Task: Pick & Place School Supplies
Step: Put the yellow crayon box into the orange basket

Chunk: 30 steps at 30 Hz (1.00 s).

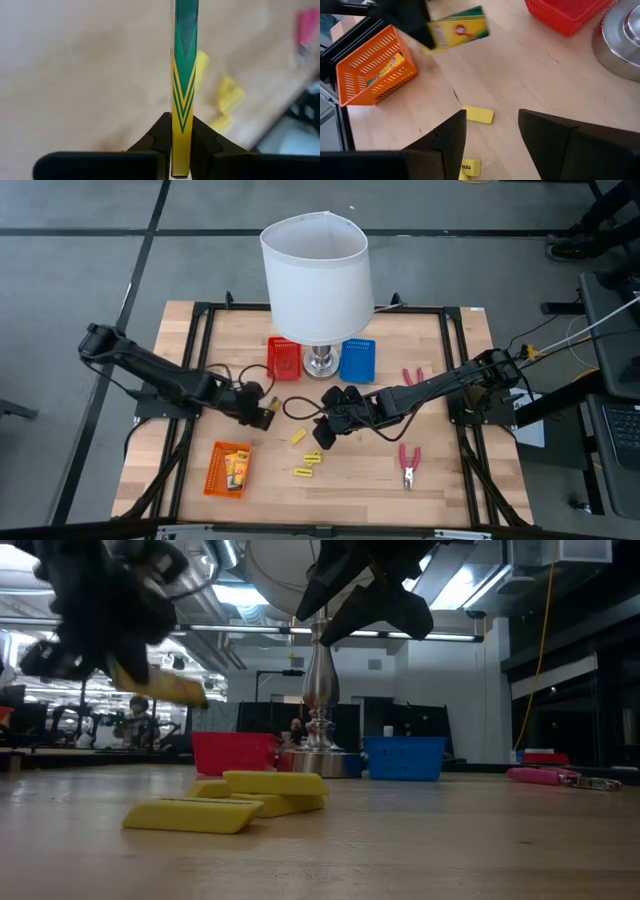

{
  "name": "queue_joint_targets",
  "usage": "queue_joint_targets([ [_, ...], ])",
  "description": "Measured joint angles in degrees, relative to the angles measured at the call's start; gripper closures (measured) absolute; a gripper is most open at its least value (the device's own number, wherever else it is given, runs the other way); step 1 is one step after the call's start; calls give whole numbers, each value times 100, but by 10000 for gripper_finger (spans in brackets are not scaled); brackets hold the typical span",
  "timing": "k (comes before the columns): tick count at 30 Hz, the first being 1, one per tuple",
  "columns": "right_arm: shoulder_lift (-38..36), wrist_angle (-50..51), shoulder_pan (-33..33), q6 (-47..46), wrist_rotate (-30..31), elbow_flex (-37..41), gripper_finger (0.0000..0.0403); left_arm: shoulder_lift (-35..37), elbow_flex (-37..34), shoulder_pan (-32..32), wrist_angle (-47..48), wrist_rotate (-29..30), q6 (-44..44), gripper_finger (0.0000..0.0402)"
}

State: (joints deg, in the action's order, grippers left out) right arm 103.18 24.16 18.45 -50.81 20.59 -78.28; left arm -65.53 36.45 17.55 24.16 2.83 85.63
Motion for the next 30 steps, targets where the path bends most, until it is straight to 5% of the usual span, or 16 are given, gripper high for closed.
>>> queue_joint_targets([
  [15,0,2,-23,-87,105,0,220,861,15,2024,441,-1194,-377,373],
  [30,0,-14,-23,-579,254,0,220,875,9,3513,1069,-554,-41,371],
])
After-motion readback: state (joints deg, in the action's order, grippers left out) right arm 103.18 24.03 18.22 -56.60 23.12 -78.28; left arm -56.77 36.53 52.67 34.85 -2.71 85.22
